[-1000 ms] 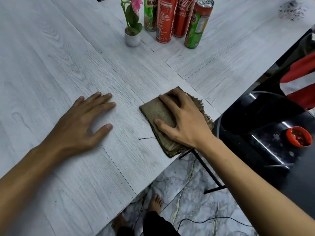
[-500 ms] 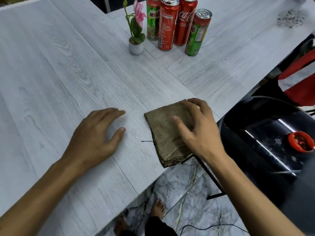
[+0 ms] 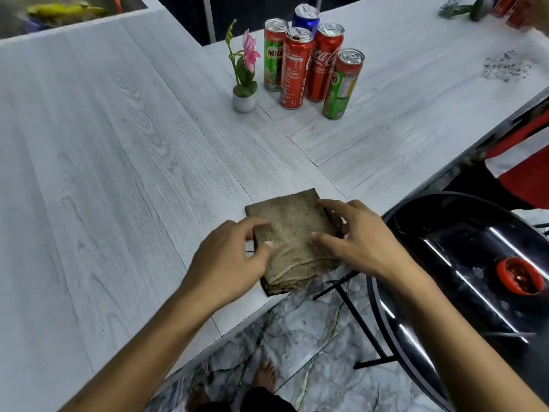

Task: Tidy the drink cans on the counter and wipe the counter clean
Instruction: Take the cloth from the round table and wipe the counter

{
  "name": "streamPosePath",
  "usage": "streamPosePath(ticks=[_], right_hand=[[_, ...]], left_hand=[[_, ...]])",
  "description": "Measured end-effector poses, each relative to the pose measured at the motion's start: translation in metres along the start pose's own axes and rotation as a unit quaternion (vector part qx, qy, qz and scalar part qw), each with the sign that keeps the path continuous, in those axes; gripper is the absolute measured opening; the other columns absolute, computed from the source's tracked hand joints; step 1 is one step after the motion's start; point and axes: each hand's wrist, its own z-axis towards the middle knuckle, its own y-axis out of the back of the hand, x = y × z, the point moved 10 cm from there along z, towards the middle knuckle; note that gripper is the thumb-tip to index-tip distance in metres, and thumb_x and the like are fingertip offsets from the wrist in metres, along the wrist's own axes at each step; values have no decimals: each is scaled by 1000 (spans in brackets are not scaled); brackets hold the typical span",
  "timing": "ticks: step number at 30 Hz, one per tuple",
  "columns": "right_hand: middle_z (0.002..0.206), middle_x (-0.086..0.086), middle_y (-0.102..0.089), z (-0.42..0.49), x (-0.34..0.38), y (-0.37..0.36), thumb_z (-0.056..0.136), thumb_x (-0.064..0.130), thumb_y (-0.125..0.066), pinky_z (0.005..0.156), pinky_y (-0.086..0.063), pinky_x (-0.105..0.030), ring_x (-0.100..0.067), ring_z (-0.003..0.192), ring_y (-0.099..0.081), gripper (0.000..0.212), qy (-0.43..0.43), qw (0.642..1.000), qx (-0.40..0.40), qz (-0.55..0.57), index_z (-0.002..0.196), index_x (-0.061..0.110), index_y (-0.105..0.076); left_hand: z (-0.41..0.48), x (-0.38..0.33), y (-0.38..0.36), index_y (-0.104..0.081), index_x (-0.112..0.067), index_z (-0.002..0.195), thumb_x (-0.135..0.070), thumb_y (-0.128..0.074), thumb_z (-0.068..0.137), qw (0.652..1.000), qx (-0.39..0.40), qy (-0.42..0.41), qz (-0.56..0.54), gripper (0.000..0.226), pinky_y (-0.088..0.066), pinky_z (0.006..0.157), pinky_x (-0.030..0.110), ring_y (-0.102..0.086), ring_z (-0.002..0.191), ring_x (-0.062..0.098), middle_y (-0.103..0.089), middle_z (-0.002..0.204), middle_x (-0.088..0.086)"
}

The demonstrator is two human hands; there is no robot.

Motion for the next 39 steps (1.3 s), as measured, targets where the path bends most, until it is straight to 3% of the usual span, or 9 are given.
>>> streamPosePath(ticks=[8, 12, 18, 21, 25, 28, 30, 33, 39], right_hand=[[128, 2, -61, 9, 4, -10, 86, 34, -79, 86, -41, -25, -15, 115, -57, 60, 21, 998, 53, 37, 142, 38, -56], [127, 3, -65, 9, 2, -13, 86, 23, -78, 74, -38, -6, -12, 113, -59, 57, 26, 997, 51, 43, 139, 35, -60], [117, 8, -67, 4, -2, -11, 83, 20, -75, 69, -37, -2, -9, 109, -59, 51, 21, 999, 30, 40, 131, 34, -66], [117, 10, -66, -1, -2, -8, 83, 21, -74, 74, -36, -6, -8, 111, -58, 48, 21, 999, 13, 37, 128, 34, -68], [114, 5, -57, -6, -1, -4, 84, 33, -77, 84, -43, -26, -14, 105, -56, 52, 18, 1000, 1, 16, 135, 34, -64], [117, 4, -62, -9, 1, -6, 84, 37, -78, 91, -50, -32, -15, 107, -59, 55, 20, 1000, 6, -2, 137, 34, -64], [116, 8, -67, -10, 3, -8, 84, 31, -79, 87, -49, -26, -11, 106, -60, 52, 24, 1000, 5, 11, 134, 35, -66], [99, 17, -64, -8, -2, -9, 82, 26, -81, 68, -39, -9, 0, 88, -56, 45, 13, 998, 11, 57, 125, 37, -71], [81, 10, -65, -10, -11, -7, 78, 23, -82, 60, -44, -9, 2, 67, -59, 32, -5, 988, 9, 151, 104, 40, -77]], left_hand=[[9, -15, -11, -68, -41, 123, -41, -83, 82, 999, 15, 29, -28, 43, -48, 81, 23, -65, 96, 6, -64, 104, -16], [5, -19, -15, -73, -30, 119, -28, -88, 79, 997, 3, 31, -68, 43, -55, 83, 24, -65, 91, 2, -65, 101, -14], [-1, -7, -19, -77, -26, 116, -21, -93, 74, 991, 5, 62, -121, 45, -52, 74, 7, -66, 87, 0, -68, 101, -11], [-5, 2, -17, -77, -26, 114, -24, -95, 69, 987, -1, 87, -139, 48, -55, 78, 14, -68, 87, 2, -72, 97, -9], [-8, 7, -15, -77, -26, 116, -26, -96, 68, 984, -6, 105, -144, 52, -47, 64, 1, -69, 81, -4, -73, 92, -11], [-9, 4, -15, -77, -25, 116, -23, -96, 69, 984, -3, 107, -142, 51, -44, 59, -1, -67, 76, -11, -70, 85, -14], [-9, 3, -16, -78, -28, 113, -24, -95, 69, 984, 2, 112, -137, 47, -44, 59, 1, -68, 76, -6, -71, 87, -12], [-7, 5, -17, -80, -32, 100, -25, -96, 69, 983, 7, 116, -144, 36, -44, 61, 2, -68, 78, -2, -73, 85, -12], [-9, 10, -24, -83, -27, 91, -17, -96, 67, 953, 25, 126, -275, 29, -60, 82, 26, -75, 87, 7, -79, 89, -7]])
